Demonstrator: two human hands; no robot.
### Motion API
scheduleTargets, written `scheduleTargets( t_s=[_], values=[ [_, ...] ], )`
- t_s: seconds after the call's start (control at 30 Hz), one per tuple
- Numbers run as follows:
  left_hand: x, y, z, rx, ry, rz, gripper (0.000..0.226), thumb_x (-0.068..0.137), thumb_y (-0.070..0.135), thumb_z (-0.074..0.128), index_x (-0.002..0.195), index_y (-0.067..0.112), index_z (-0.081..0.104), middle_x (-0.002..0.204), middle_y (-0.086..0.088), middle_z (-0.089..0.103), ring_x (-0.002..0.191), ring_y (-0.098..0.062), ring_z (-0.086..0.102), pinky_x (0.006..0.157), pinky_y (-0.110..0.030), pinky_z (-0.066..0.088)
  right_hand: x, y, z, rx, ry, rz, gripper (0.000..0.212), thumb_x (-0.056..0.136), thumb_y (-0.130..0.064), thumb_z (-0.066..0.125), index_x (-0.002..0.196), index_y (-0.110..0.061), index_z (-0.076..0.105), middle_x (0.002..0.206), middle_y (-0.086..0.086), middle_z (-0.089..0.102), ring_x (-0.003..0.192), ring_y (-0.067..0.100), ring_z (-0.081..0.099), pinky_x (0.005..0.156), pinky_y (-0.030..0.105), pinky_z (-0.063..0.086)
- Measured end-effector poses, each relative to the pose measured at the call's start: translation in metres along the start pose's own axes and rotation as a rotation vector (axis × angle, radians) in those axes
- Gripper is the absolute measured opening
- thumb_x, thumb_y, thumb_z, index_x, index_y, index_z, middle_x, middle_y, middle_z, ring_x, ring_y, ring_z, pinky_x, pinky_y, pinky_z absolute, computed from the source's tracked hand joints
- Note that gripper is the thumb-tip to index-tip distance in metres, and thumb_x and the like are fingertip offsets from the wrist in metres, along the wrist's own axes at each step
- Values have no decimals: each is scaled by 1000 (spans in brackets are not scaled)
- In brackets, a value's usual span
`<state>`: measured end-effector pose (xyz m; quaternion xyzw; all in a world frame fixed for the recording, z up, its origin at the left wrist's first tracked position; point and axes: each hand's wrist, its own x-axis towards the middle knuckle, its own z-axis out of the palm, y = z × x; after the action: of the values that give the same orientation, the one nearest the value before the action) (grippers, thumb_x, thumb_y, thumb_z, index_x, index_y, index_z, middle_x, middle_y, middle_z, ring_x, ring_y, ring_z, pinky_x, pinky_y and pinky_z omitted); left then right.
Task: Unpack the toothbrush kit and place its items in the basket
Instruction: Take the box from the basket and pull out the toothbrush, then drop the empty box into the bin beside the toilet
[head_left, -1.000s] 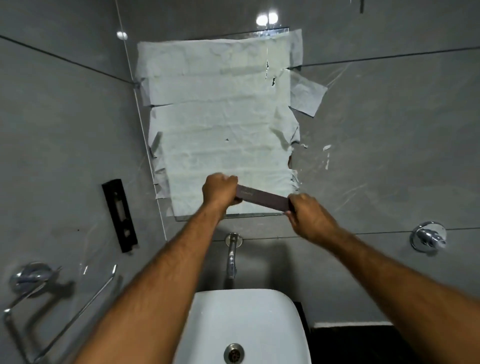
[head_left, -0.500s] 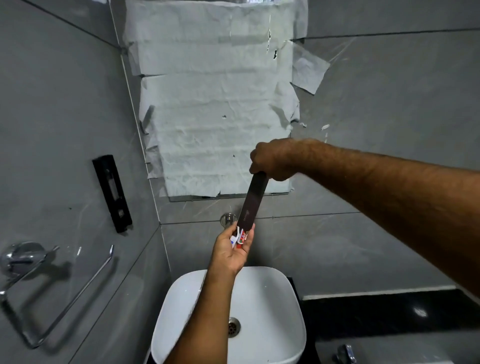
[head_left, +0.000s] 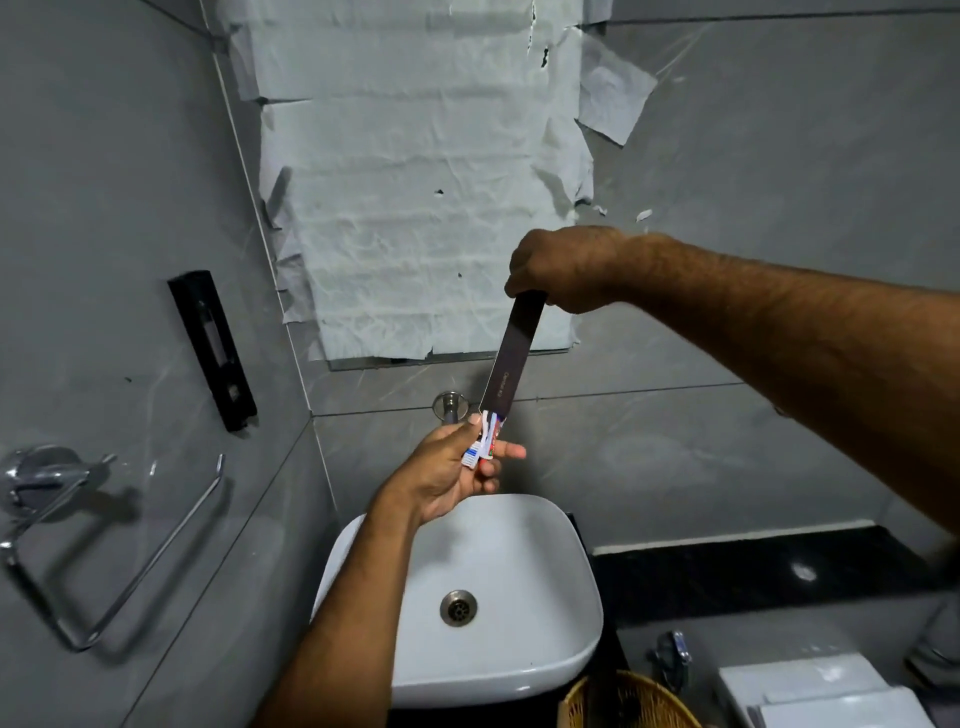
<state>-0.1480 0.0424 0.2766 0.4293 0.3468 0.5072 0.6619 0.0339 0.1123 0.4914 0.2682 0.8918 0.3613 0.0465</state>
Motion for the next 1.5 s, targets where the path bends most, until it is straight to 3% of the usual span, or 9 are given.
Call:
scheduleTargets(
  t_s=[0.17, 0.3, 0.5, 0.67, 0.87, 1.03, 1.27, 1.4, 1.5],
  values=[
    [-13, -6, -9, 19, -160, -32, 37, 95, 25, 55, 121, -2, 59, 75, -4, 59, 59, -14, 48, 61, -33, 52, -23, 3, 24, -44, 184, 52, 37, 85, 3, 59, 118, -14, 58, 110, 4, 63, 110, 27, 52, 81, 45, 53],
    [-21, -27, -21, 128, -160, -78, 28, 98, 23, 51, 114, 8, 67, 75, -3, 56, 62, -14, 50, 67, -35, 57, -51, -9, 63, 34, 236, 398, 39, 80, 3, 64, 116, -12, 59, 108, 9, 63, 106, 31, 55, 87, 48, 51],
    [-4, -70, -18, 297, 161, 25, 23, 104, 21, 39, 103, 13, 60, 79, -4, 58, 62, -11, 55, 74, -34, 58, -110, -69, 149, 660, 160, 1115, 26, 78, -6, 62, 103, -14, 63, 98, 15, 65, 90, 38, 62, 68, 39, 49],
    [27, -111, 45, 402, 276, 112, 21, 104, 17, 36, 106, 7, 54, 85, -8, 59, 69, -16, 56, 69, -29, 53, -165, -132, 213, 1384, 254, 1285, 32, 76, -13, 76, 107, -13, 69, 91, 10, 73, 83, 29, 70, 82, 46, 57],
    [59, -200, 141, 512, 244, 14, 19, 103, 13, 37, 110, 9, 54, 84, -6, 61, 72, -16, 58, 67, -27, 51, -250, -174, 295, 1584, 188, 1407, 40, 72, -10, 82, 109, -15, 70, 96, 5, 74, 88, 22, 71, 86, 47, 57],
    [79, -311, 215, 565, 236, -129, 16, 98, 16, 43, 88, 16, 55, 76, -5, 62, 62, -14, 57, 59, -26, 50, -353, -216, 367, 1576, -10, 1562, 26, 73, -14, 81, 94, -17, 65, 85, 4, 70, 84, 28, 68, 76, 43, 57],
    [66, -526, 240, 498, 326, -599, 26, 96, 4, 43, 73, 15, 50, 75, -13, 56, 64, -25, 53, 60, -33, 45, -482, -331, 479, 1616, -675, 1767, 25, 71, -18, 77, 91, -3, 72, 87, 19, 73, 81, 34, 71, 75, 44, 59],
    [48, -636, 202, 637, 407, -860, 21, 94, 12, 45, 99, -3, 59, 101, -32, 67, 91, -44, 68, 83, -51, 58, -521, -406, 537, 1577, -979, 1736, 31, 75, -21, 71, 96, 1, 66, 89, 20, 71, 73, 36, 71, 60, 42, 61],
    [34, -699, 178, 700, 426, -960, 22, 91, 12, 51, 97, -6, 62, 108, -38, 67, 100, -51, 66, 87, -59, 56, -533, -458, 575, 1546, -1086, 1684, 30, 78, -35, 72, 88, -7, 64, 89, 15, 71, 75, 31, 71, 60, 37, 60]
  ],
)
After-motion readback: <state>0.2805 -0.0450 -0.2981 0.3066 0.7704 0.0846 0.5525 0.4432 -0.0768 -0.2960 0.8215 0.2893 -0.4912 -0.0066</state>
